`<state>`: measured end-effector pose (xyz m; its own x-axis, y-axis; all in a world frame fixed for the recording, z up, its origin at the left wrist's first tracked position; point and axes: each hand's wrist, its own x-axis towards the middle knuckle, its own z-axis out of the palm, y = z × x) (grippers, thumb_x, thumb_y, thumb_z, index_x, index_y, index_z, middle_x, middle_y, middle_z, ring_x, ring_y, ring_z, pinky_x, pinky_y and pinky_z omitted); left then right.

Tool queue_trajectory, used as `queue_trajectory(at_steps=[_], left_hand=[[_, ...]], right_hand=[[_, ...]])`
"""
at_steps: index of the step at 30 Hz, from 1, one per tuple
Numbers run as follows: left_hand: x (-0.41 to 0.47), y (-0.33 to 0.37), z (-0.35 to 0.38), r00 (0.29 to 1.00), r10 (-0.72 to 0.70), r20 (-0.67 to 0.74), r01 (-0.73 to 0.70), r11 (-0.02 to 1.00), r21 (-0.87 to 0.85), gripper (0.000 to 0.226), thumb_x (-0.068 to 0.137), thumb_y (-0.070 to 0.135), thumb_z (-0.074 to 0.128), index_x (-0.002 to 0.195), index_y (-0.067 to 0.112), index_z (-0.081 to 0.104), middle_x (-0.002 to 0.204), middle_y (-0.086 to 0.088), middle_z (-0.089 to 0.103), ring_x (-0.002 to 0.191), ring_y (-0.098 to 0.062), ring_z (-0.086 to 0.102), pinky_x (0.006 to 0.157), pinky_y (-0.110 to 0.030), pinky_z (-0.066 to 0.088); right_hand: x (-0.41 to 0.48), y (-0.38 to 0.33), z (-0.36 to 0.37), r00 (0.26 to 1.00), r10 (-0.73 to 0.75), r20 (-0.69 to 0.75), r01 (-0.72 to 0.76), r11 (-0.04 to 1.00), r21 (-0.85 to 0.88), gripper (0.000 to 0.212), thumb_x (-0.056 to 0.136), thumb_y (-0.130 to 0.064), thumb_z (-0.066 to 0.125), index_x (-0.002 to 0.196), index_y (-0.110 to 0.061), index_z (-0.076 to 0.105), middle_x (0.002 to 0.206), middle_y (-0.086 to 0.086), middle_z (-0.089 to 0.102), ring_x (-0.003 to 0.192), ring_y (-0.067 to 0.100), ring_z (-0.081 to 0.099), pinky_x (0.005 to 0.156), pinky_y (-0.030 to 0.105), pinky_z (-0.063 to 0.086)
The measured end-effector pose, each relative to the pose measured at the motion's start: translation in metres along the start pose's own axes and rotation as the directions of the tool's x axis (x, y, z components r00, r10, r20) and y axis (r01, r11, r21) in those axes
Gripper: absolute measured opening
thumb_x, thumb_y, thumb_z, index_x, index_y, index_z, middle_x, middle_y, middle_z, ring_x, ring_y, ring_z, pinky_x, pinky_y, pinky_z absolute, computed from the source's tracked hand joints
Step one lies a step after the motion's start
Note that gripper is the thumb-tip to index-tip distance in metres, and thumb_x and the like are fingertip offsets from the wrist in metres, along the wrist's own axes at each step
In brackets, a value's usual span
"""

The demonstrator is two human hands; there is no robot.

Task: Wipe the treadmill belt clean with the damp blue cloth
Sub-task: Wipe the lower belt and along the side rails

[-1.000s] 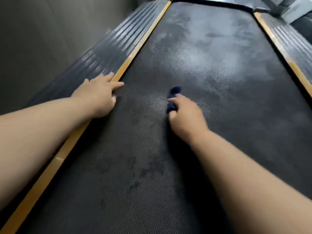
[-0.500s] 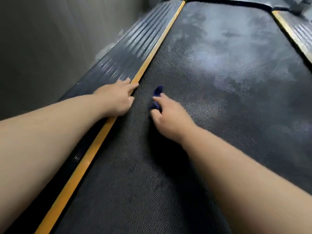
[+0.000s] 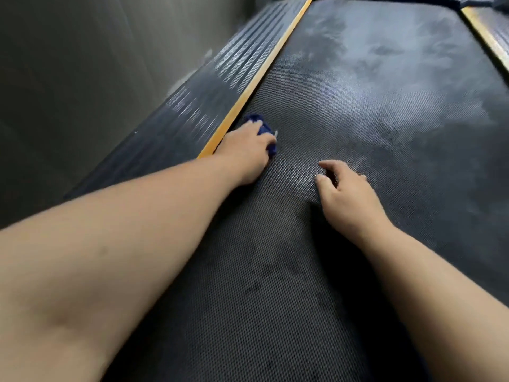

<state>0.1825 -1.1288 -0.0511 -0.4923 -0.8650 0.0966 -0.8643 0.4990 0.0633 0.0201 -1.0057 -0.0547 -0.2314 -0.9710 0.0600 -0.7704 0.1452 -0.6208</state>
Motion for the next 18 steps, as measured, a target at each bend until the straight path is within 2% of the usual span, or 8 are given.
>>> queue_trajectory(at_steps=[2,4,6,9,11,13,15,18], left_hand=[[0.007,-0.003,-0.009,0.996,-0.019,0.089,0.019,1.0,0.004,0.032,0.091,0.029,0.051,0.123,0.025,0.054,0.129,-0.008,0.05,0.119,-0.032,0.048,0.097,-0.036,0.04],[-0.018,-0.004,-0.018,0.998,0.029,0.054,-0.032,0.998,0.055,0.028,0.087,0.028,0.056,0.115,0.026,0.057,0.119,-0.005,0.055,0.111,-0.029,0.052,0.089,-0.034,0.041],[-0.061,-0.004,-0.02,0.992,0.125,0.004,-0.124,0.989,0.083,0.036,0.085,0.028,0.059,0.121,0.029,0.054,0.116,0.0,0.054,0.109,-0.025,0.051,0.086,-0.031,0.038],[-0.082,-0.013,-0.03,0.977,0.18,0.112,-0.191,0.976,0.105,0.062,0.086,0.029,0.059,0.143,0.027,0.035,0.124,0.004,0.048,0.115,-0.021,0.047,0.089,-0.03,0.038],[-0.055,-0.02,-0.033,0.969,0.195,0.151,-0.223,0.954,0.2,0.053,0.085,0.026,0.06,0.135,0.02,0.045,0.133,-0.003,0.044,0.12,-0.027,0.046,0.094,-0.035,0.04],[-0.028,-0.019,-0.027,0.973,0.157,0.172,-0.191,0.961,0.201,0.039,0.083,0.017,0.06,0.121,0.015,0.051,0.145,-0.008,0.037,0.128,-0.029,0.041,0.097,-0.036,0.04],[-0.018,-0.016,-0.018,0.982,0.062,0.179,-0.084,0.99,0.115,0.028,0.083,0.011,0.056,0.111,0.016,0.053,0.137,-0.005,0.046,0.124,-0.027,0.044,0.087,-0.031,0.04],[-0.06,-0.014,-0.015,0.997,0.002,0.079,0.001,0.999,-0.038,0.028,0.083,0.027,0.048,0.108,0.016,0.057,0.122,-0.003,0.056,0.112,-0.025,0.049,0.087,-0.031,0.038]], right_hand=[[0.002,0.002,0.002,1.0,0.014,0.008,-0.014,1.0,-0.011,0.04,0.098,-0.03,0.04,0.137,-0.02,0.045,0.145,0.005,0.043,0.142,0.026,0.023,0.119,0.041,0.009],[0.001,0.003,0.006,0.999,-0.028,0.044,0.031,0.996,-0.088,0.041,0.097,-0.028,0.039,0.138,-0.021,0.043,0.149,0.005,0.037,0.144,0.026,0.018,0.118,0.042,0.005],[0.002,0.004,0.01,0.995,-0.08,0.063,0.089,0.983,-0.163,0.041,0.096,-0.026,0.039,0.137,-0.019,0.044,0.15,0.004,0.034,0.144,0.023,0.018,0.117,0.044,0.003],[0.002,0.002,0.013,0.995,-0.095,0.04,0.101,0.97,-0.221,0.04,0.095,-0.027,0.04,0.133,-0.018,0.046,0.15,0.005,0.033,0.142,0.024,0.02,0.116,0.045,0.005],[0.002,0.002,0.014,0.994,-0.102,0.042,0.109,0.966,-0.232,0.04,0.094,-0.028,0.04,0.133,-0.018,0.046,0.149,0.005,0.034,0.142,0.024,0.02,0.116,0.045,0.006],[0.001,0.003,0.014,0.993,-0.1,0.056,0.11,0.972,-0.209,0.041,0.095,-0.028,0.04,0.135,-0.019,0.045,0.152,0.005,0.031,0.144,0.024,0.017,0.117,0.043,0.004],[0.001,0.004,0.013,0.993,-0.104,0.058,0.113,0.975,-0.189,0.042,0.095,-0.028,0.041,0.136,-0.02,0.044,0.154,0.004,0.028,0.145,0.023,0.015,0.117,0.042,0.002],[0.0,0.006,0.013,0.991,-0.115,0.072,0.128,0.969,-0.21,0.042,0.094,-0.028,0.042,0.135,-0.02,0.045,0.153,0.005,0.03,0.144,0.024,0.016,0.117,0.043,0.003]])
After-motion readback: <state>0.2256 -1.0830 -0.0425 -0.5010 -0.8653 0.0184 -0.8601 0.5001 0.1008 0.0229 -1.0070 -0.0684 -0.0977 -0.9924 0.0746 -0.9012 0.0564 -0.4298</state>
